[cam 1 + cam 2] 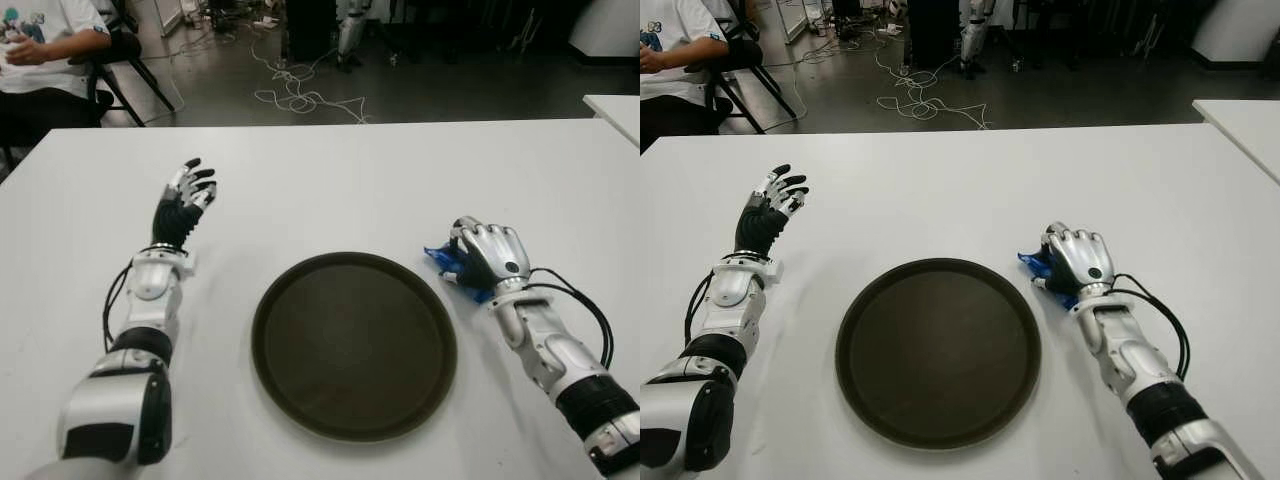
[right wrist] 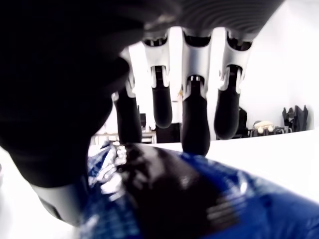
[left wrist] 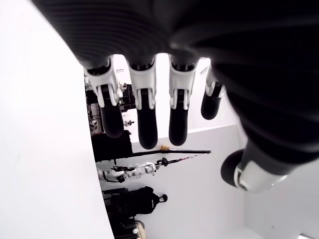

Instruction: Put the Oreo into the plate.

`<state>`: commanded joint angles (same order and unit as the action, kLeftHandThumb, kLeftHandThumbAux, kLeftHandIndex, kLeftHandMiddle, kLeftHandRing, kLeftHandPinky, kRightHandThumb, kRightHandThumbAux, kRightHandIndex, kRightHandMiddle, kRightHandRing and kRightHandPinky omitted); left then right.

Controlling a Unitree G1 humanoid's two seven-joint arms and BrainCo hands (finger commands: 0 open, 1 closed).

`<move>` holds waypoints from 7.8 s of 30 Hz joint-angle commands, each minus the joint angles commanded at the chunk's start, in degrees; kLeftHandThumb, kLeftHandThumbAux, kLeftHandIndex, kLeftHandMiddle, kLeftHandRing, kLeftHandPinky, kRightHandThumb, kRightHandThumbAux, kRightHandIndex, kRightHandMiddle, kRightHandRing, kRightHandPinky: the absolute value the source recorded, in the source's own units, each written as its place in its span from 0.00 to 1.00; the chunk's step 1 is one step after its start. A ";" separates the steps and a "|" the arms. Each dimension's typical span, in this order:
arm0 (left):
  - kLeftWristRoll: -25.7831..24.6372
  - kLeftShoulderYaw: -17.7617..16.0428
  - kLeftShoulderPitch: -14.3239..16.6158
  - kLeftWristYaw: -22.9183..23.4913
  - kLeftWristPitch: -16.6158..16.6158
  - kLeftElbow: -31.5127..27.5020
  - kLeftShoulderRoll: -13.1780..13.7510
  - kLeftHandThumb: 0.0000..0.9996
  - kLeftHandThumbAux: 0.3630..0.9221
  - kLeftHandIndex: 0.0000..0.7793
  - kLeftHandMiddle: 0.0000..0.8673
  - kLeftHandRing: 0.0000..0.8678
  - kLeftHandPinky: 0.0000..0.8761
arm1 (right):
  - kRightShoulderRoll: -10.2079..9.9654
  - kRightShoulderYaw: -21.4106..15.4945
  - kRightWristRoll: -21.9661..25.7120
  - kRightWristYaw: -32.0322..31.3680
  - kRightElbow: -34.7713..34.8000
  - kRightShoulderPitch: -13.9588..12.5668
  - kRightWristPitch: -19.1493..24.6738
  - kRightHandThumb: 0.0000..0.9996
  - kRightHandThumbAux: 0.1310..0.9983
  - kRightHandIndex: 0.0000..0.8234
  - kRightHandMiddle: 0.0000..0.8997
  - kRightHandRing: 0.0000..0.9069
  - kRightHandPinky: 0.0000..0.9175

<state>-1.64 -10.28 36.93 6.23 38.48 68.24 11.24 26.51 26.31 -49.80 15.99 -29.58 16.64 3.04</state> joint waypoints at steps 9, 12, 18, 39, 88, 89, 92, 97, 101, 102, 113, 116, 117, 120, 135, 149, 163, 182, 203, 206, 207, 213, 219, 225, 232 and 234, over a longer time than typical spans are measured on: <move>0.07 0.05 0.08 -0.16 -0.07 0.08 -0.01 0.34 0.44 0.16 0.25 0.24 0.23 | 0.41 0.22 0.45 -1.40 0.45 0.06 -0.02 0.10 0.73 0.61 0.68 0.66 0.60; 0.11 0.07 0.06 -0.23 0.01 0.07 -0.01 0.34 0.45 0.17 0.26 0.24 0.23 | 0.44 0.20 0.52 -1.53 0.40 0.10 -0.19 0.11 0.73 0.62 0.69 0.67 0.60; 0.24 0.13 0.05 -0.59 -0.04 0.07 -0.02 0.34 0.42 0.16 0.25 0.23 0.22 | 0.54 -0.11 1.14 -1.15 0.28 0.04 -1.53 0.12 0.74 0.63 0.70 0.68 0.61; 0.58 0.45 0.06 -1.10 -0.16 0.04 -0.01 0.33 0.42 0.16 0.25 0.23 0.24 | 0.21 -1.40 1.82 0.83 -0.46 -0.23 -3.65 0.13 0.76 0.65 0.74 0.72 0.66; 2.26 1.70 0.03 -3.25 0.46 -0.09 -0.08 0.29 0.42 0.16 0.25 0.23 0.23 | -1.10 -3.29 2.92 5.17 -1.40 -0.52 -4.90 0.14 0.86 0.70 0.80 0.80 0.78; 2.24 1.69 0.02 -3.24 0.48 -0.08 -0.09 0.29 0.42 0.16 0.25 0.23 0.22 | -1.13 -3.32 2.94 5.20 -1.39 -0.52 -4.88 0.15 0.86 0.70 0.80 0.80 0.79; 2.00 1.57 0.05 -2.97 0.45 -0.03 -0.15 0.30 0.42 0.15 0.25 0.23 0.21 | -1.17 -3.43 3.06 5.11 -1.28 -0.58 -4.89 0.16 0.86 0.70 0.81 0.81 0.79; 1.61 1.31 0.15 -2.73 0.27 0.07 -0.36 0.31 0.43 0.15 0.25 0.22 0.21 | -1.23 -3.68 3.32 5.20 -1.26 -0.75 -5.12 0.18 0.85 0.71 0.83 0.83 0.82; 1.50 1.24 0.20 -2.71 0.36 0.12 -0.52 0.32 0.43 0.15 0.25 0.22 0.22 | -1.33 -3.96 3.67 5.58 -1.41 -0.80 -5.52 0.21 0.84 0.72 0.84 0.84 0.82; 1.51 1.25 0.21 -2.73 0.39 0.13 -0.52 0.32 0.43 0.16 0.25 0.23 0.23 | -1.37 -4.04 3.75 5.67 -1.39 -0.82 -5.53 0.21 0.84 0.72 0.84 0.84 0.82; 1.59 1.32 0.27 -2.74 0.32 0.25 -0.66 0.31 0.43 0.16 0.25 0.24 0.24 | -1.41 -4.44 4.28 6.10 -1.63 -0.75 -6.20 0.22 0.84 0.70 0.82 0.82 0.80; 1.36 1.17 0.32 -2.53 0.09 0.32 -0.76 0.32 0.42 0.15 0.25 0.24 0.22 | -1.32 -4.54 4.48 6.08 -1.71 -0.65 -6.69 0.22 0.84 0.69 0.82 0.82 0.81; 1.25 1.09 0.38 -2.47 -0.18 0.39 -0.76 0.32 0.42 0.15 0.25 0.23 0.22 | -1.29 -4.60 4.48 6.07 -1.50 -0.66 -6.70 0.23 0.84 0.69 0.81 0.82 0.81; 1.09 0.97 0.51 -2.34 -0.64 0.53 -0.78 0.33 0.41 0.15 0.25 0.23 0.23 | -1.28 -4.66 4.40 6.25 -1.35 -0.64 -6.71 0.23 0.84 0.68 0.80 0.80 0.80; 1.77 1.48 0.64 -2.92 -0.39 0.90 -0.71 0.33 0.39 0.14 0.24 0.22 0.21 | -1.05 -5.43 4.85 5.94 0.47 -0.68 -7.09 0.23 0.84 0.70 0.82 0.82 0.81; 2.50 1.91 0.69 -3.95 -0.29 1.15 -0.57 0.32 0.45 0.14 0.24 0.22 0.22 | -0.73 -5.56 4.23 5.56 1.30 0.26 -7.77 0.24 0.83 0.69 0.81 0.82 0.80; 2.33 1.76 0.65 -3.54 -0.17 1.22 -0.64 0.32 0.46 0.14 0.23 0.22 0.22 | -0.72 -5.48 4.38 5.09 1.08 2.18 -9.95 0.23 0.84 0.70 0.83 0.83 0.80; 2.11 1.29 0.70 -2.85 -0.20 1.46 -0.75 0.31 0.41 0.14 0.24 0.23 0.23 | -0.66 -5.32 3.78 4.00 1.22 5.09 -11.63 0.23 0.83 0.74 0.85 0.84 0.82; 2.26 1.22 0.80 -3.05 -0.61 1.59 -0.81 0.34 0.44 0.12 0.22 0.21 0.22 | -0.50 -4.44 2.24 3.35 1.73 7.27 -10.95 0.15 0.85 0.76 0.86 0.84 0.81; 2.27 1.20 0.79 -3.16 -0.57 1.56 -0.82 0.34 0.46 0.13 0.22 0.21 0.23 | -0.46 -4.30 2.14 2.89 2.16 7.58 -10.56 0.15 0.85 0.76 0.86 0.84 0.81; 2.28 1.19 0.79 -3.22 -0.56 1.55 -0.82 0.34 0.47 0.14 0.23 0.22 0.23 | -0.44 -4.25 2.12 2.79 2.25 7.66 -10.47 0.15 0.85 0.77 0.86 0.85 0.81; 2.70 1.48 0.74 -3.58 -0.39 1.47 -0.66 0.34 0.47 0.14 0.24 0.22 0.22 | -0.69 -4.15 2.19 3.32 2.07 7.98 -10.40 0.14 0.85 0.76 0.85 0.84 0.80; 2.87 1.53 0.68 -3.93 -0.40 1.62 -0.54 0.33 0.47 0.14 0.24 0.22 0.23 | -1.02 -4.32 2.31 3.87 2.15 7.97 -9.96 0.13 0.84 0.74 0.83 0.81 0.75; 2.71 1.45 0.71 -3.74 -0.30 1.64 -0.55 0.32 0.45 0.15 0.25 0.23 0.24 | -1.20 -4.68 2.55 5.91 1.72 7.82 -10.12 0.06 0.85 0.63 0.69 0.68 0.62; 2.61 1.40 0.77 -3.54 -0.45 1.67 -0.56 0.32 0.45 0.15 0.24 0.23 0.24 | -0.82 -5.38 3.40 5.13 2.36 7.58 -9.33 0.00 0.82 0.30 0.31 0.30 0.24; 2.53 1.34 0.81 -3.46 -0.53 1.73 -0.58 0.32 0.45 0.15 0.24 0.23 0.24 | -0.04 -5.97 3.60 3.25 4.28 6.84 -8.19 0.00 0.80 0.18 0.18 0.17 0.12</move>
<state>0.88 -8.94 37.74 2.77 37.95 69.97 10.66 26.46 20.34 -46.19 19.24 -25.30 23.47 -5.15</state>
